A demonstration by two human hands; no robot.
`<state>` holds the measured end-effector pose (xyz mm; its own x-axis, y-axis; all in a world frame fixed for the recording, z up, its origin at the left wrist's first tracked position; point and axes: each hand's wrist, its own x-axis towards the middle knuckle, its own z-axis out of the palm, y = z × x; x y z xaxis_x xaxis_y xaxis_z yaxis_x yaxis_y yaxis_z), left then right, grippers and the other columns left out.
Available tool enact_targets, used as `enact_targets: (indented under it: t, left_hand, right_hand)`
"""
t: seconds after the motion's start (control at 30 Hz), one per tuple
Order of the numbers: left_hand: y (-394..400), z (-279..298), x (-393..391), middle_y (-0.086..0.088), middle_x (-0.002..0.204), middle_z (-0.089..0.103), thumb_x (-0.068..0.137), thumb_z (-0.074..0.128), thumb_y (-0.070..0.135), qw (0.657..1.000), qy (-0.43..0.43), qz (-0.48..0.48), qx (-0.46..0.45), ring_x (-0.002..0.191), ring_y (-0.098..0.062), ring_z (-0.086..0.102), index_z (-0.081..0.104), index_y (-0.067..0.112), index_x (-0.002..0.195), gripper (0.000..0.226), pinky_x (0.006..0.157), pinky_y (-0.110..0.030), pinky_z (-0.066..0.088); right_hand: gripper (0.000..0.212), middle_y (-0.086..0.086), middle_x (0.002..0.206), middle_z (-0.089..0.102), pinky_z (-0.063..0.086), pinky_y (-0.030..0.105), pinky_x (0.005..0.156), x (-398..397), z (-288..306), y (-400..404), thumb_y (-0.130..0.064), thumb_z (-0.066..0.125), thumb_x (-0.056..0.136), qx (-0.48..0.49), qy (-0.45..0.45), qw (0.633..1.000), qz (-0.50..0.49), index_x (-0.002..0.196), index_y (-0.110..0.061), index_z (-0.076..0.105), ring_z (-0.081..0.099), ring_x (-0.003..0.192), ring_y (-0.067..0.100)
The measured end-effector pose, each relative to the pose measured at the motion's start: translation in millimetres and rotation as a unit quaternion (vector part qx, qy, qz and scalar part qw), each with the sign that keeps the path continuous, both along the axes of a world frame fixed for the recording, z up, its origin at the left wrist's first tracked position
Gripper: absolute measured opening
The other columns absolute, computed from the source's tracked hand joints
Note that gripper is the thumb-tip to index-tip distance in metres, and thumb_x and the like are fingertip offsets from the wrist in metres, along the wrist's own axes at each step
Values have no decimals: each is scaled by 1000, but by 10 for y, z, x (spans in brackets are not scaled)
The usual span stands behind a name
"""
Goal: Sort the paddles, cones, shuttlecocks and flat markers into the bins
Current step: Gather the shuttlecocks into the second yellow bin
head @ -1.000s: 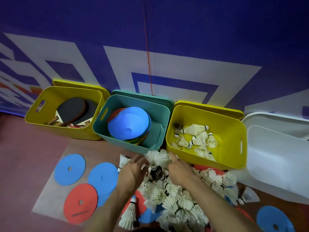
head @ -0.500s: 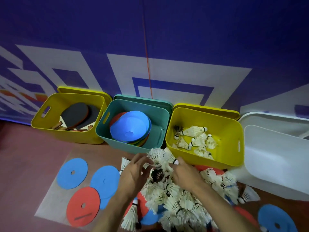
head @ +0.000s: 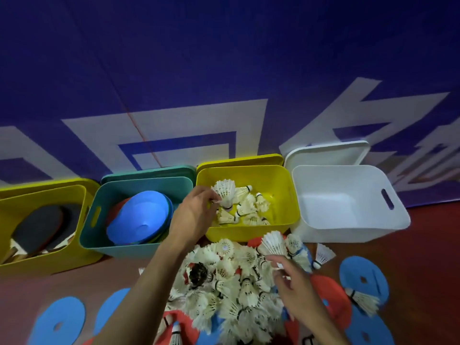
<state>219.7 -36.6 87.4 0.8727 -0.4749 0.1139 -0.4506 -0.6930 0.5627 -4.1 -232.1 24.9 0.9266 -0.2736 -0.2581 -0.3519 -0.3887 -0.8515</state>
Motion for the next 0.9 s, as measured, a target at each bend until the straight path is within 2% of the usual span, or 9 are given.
enact_targets:
  t: [0.07, 0.13, 0.23, 0.33, 0.57, 0.67, 0.73, 0.8, 0.9]
  left_hand:
    - [-51, -221, 23, 0, 139, 48, 95, 55, 21, 995, 56, -26, 80, 109, -23, 60, 55, 30, 129, 35, 84, -44, 55]
    - [-27, -405, -60, -2, 147, 40, 92, 54, 18, 987, 94, -44, 122, 110, -25, 61, 46, 32, 140, 50, 84, -43, 55]
    - [117, -590, -260, 2, 143, 43, 91, 55, 24, 989, 106, -34, 98, 97, -19, 63, 47, 33, 137, 47, 82, -43, 56]
    - [375, -692, -459, 5, 132, 51, 90, 57, 24, 991, 121, -11, 62, 104, -14, 60, 54, 31, 130, 41, 88, -39, 54]
    - [1076, -883, -921, 4, 122, 59, 88, 68, 16, 994, 92, 52, 22, 83, -13, 62, 63, 24, 121, 35, 75, -27, 54]
    - [1245, -962, -1069, 3, 120, 59, 86, 66, 17, 991, 103, 87, 13, 83, -18, 66, 66, 22, 118, 33, 73, -24, 51]
    - [1312, -1001, -1143, 5, 120, 59, 86, 66, 15, 989, 112, 100, 14, 81, -17, 66, 66, 22, 118, 33, 71, -22, 49]
    - [1352, -1039, -1177, 9, 121, 56, 88, 65, 18, 985, 127, 119, 16, 78, -13, 65, 64, 28, 119, 32, 71, -24, 51]
    - [1330, -1107, -1200, 13, 121, 53, 90, 62, 21, 981, 144, 123, 30, 77, -7, 62, 63, 33, 117, 30, 72, -27, 54]
  right_hand:
    - [38, -15, 125, 57, 48, 13, 74, 76, 60, -39, -17, 51, 100, -9, -20, 1000, -2, 121, -48, 57, 59, 103, -1]
    - [40, -17, 126, 55, 50, 15, 78, 149, 98, -76, -18, 50, 100, -30, -33, 999, 5, 124, -51, 54, 56, 110, -3]
    - [42, -16, 128, 55, 50, 15, 83, 231, 138, -118, -17, 50, 100, -57, -60, 996, 15, 128, -48, 51, 54, 111, -5]
    - [47, -13, 131, 54, 50, 15, 82, 380, 254, -119, -14, 51, 99, -77, -92, 992, 31, 135, -46, 47, 55, 112, -4]
    - [54, -10, 127, 42, 51, 15, 79, 1176, 787, 18, -12, 50, 98, -108, -223, 968, -35, 144, -37, 38, 56, 109, 1]
    - [54, 0, 130, 57, 55, 33, 79, 1483, 597, 26, -32, 47, 101, -145, -29, 986, 81, 150, -41, 27, 62, 105, 14]
    - [55, 5, 111, 70, 53, 34, 66, 1503, 413, 113, -43, 45, 101, -152, 115, 962, 197, 152, -42, 23, 69, 86, 16]
    - [51, -1, 100, 73, 56, 35, 59, 1361, 225, 270, -46, 44, 100, -116, 145, 955, 231, 149, -43, 30, 71, 74, 14]
    - [46, 5, 106, 72, 54, 40, 58, 1054, -51, 472, -46, 45, 99, -89, 158, 950, 256, 144, -43, 36, 69, 69, 19]
